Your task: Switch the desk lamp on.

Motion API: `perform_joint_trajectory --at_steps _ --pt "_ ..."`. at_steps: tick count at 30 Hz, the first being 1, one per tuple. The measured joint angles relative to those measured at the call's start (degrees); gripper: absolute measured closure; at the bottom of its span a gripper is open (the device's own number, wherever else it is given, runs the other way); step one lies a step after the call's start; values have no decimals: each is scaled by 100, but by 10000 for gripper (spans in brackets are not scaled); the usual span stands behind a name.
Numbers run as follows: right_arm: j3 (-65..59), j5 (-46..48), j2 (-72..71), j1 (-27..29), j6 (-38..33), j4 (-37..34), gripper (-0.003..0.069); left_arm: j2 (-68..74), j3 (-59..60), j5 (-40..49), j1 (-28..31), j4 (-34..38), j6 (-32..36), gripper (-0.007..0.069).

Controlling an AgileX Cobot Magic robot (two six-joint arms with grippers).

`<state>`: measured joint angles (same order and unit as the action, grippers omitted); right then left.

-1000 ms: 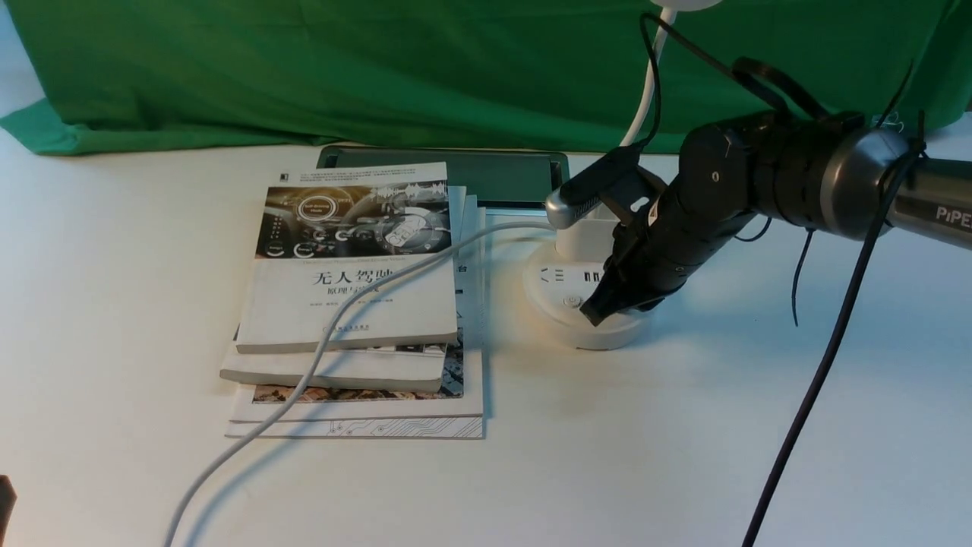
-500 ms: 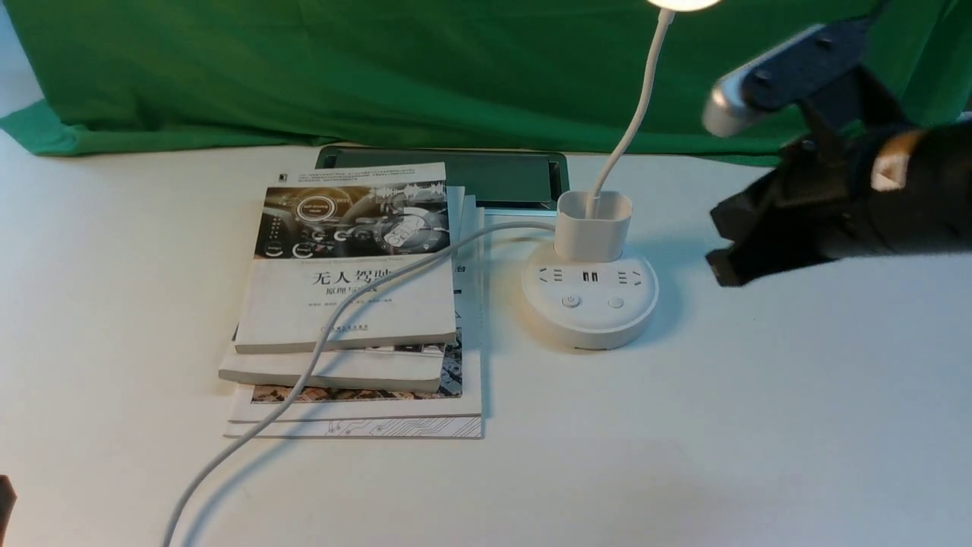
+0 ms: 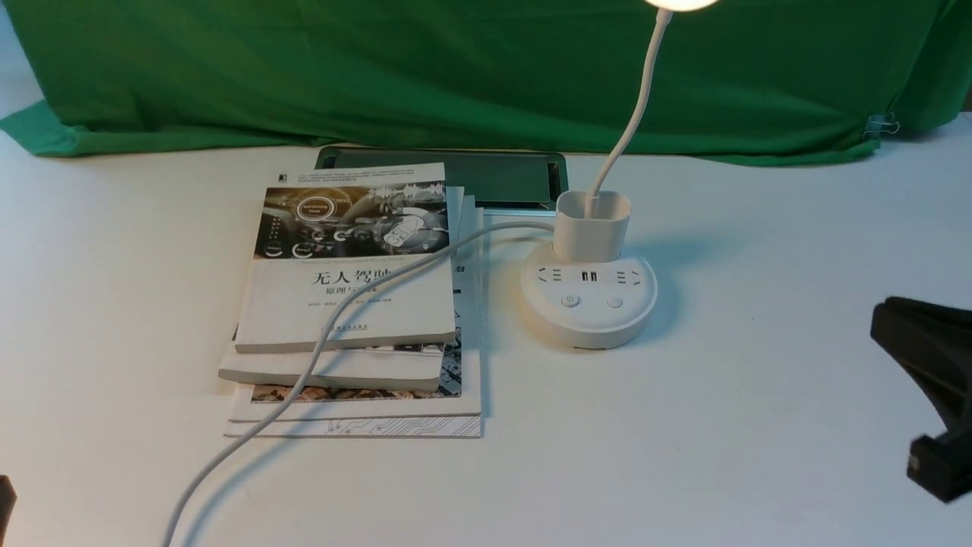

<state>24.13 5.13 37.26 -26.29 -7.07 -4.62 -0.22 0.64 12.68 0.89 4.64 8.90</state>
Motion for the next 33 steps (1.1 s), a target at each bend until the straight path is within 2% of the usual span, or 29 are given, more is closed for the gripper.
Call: perform_joint_trajectory --at_steps 12,15,18,19,21,25,29,33 --pt "-1592 -1386 -2069 40 -554 0 564 0 0 0 0 0 0 603" --pt "-1972 -1314 -2641 544 -433 116 557 0 0 0 0 0 0 603" --pt "-2232 -1275 -2977 1219 30 409 550 0 0 0 0 0 0 603" --pt "-2256 -1278 -2997 1219 64 422 550 0 0 0 0 0 0 603" --pt "-2426 -1199 -3199 1832 472 580 547 0 0 0 0 0 0 603" --pt "-2458 -482 -3453 2529 838 773 536 0 0 -5 0 0 0 603" --pt "-2474 -22 -3671 2860 907 894 527 0 0 -5 0 0 0 603" --pt "-2474 347 -3704 2840 1087 921 516 0 0 0 0 0 0 603"
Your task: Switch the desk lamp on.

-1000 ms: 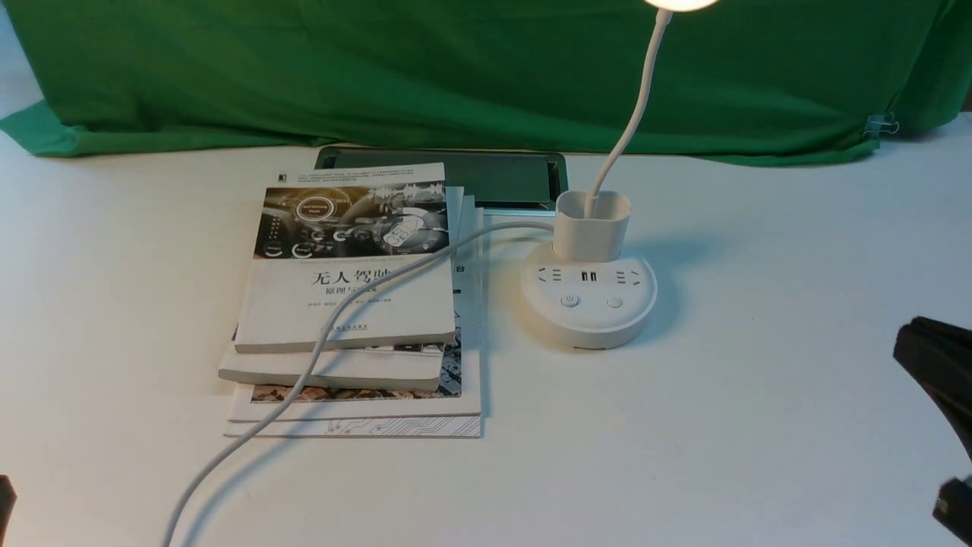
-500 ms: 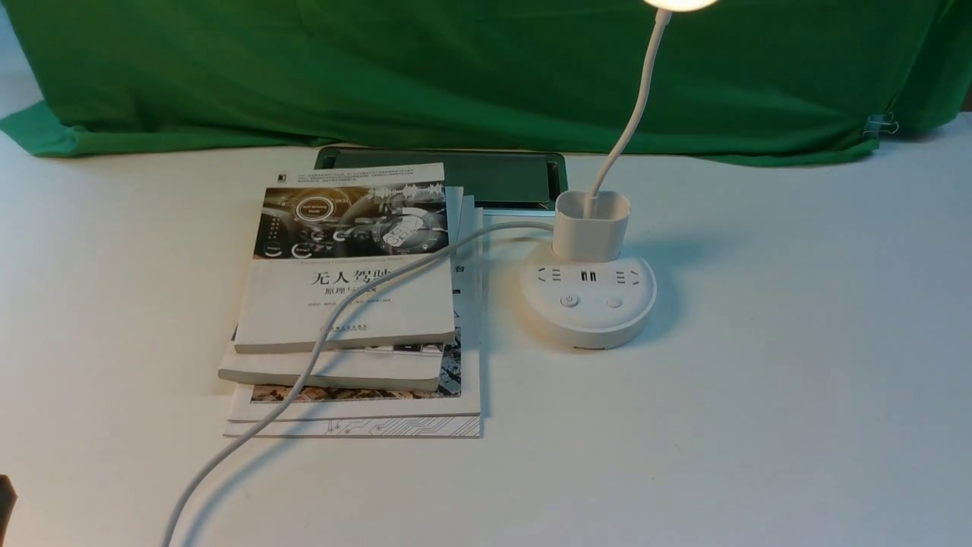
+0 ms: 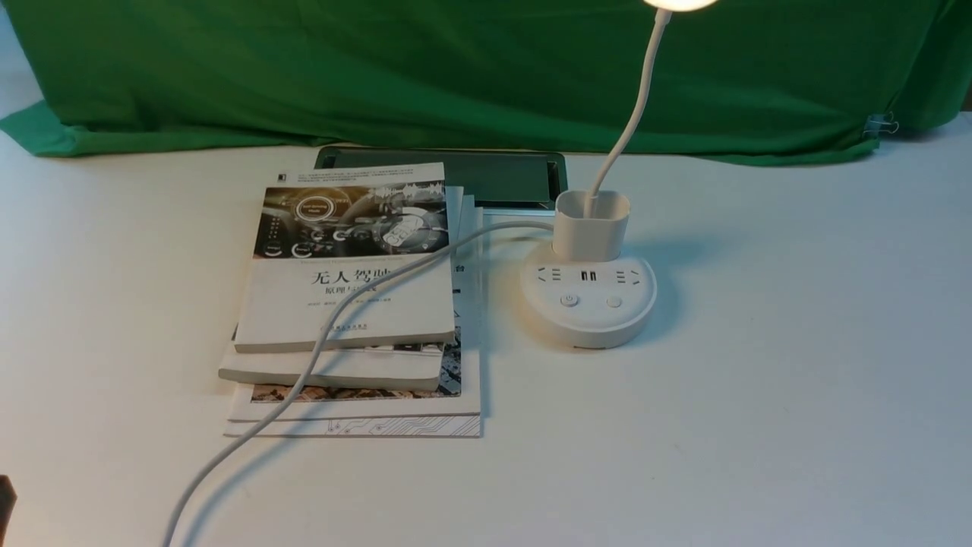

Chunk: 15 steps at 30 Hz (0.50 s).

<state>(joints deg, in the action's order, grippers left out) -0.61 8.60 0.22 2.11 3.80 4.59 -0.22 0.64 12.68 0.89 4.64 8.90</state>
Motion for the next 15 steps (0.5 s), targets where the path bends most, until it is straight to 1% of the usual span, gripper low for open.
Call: perform_joint_trajectory --at_steps 4,15 --pt "0 304 0 -97 102 7 505 0 0 0 0 0 0 603" --pt "0 370 0 -97 121 7 471 0 0 0 0 0 0 603"
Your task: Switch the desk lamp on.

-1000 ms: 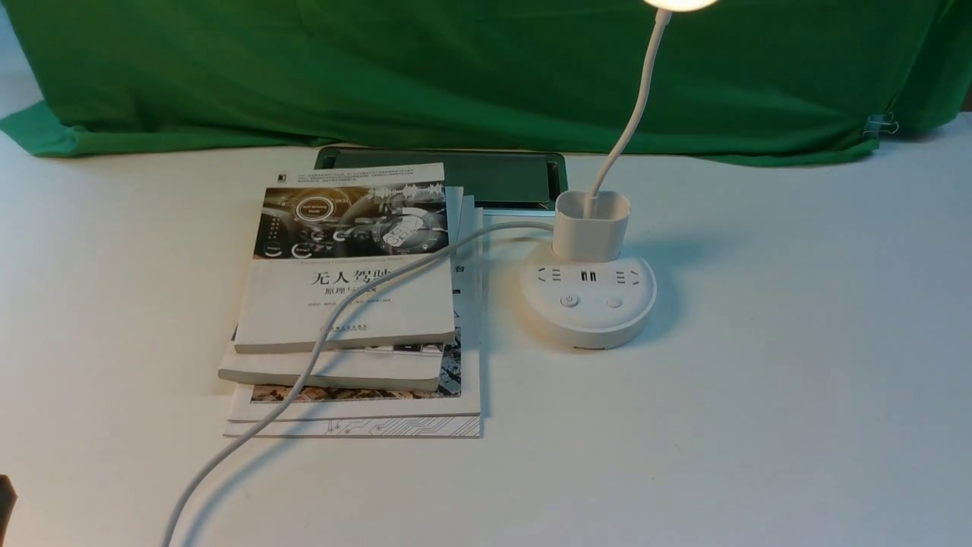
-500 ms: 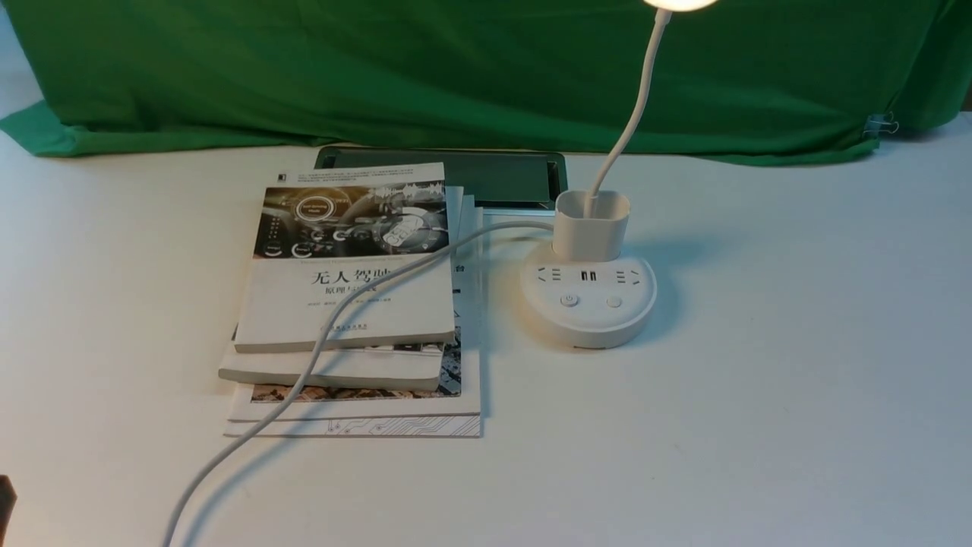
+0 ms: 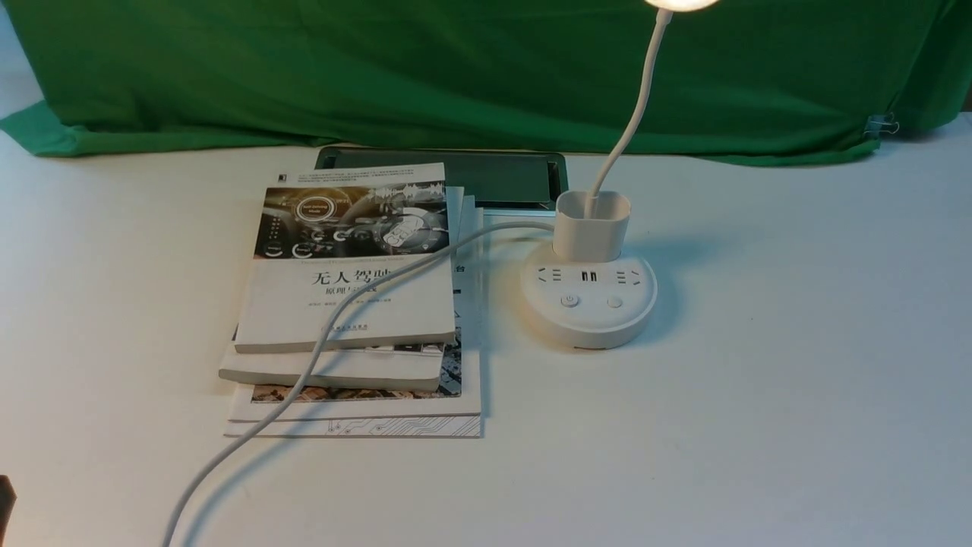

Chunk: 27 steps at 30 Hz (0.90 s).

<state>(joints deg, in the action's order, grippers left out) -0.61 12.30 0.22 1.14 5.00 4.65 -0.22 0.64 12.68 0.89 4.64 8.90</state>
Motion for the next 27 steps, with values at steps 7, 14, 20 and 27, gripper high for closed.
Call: perform_joint_trajectory --at_steps 7,14,20,27 --pt "0 0 0 0 0 0 457 0 0 0 0 0 0 603" --pt "0 0 -7 0 0 0 440 0 0 0 0 0 0 603" --pt "0 0 -7 0 0 0 428 0 0 0 0 0 0 603" --pt "0 0 -7 0 0 0 423 0 0 0 0 0 0 603"
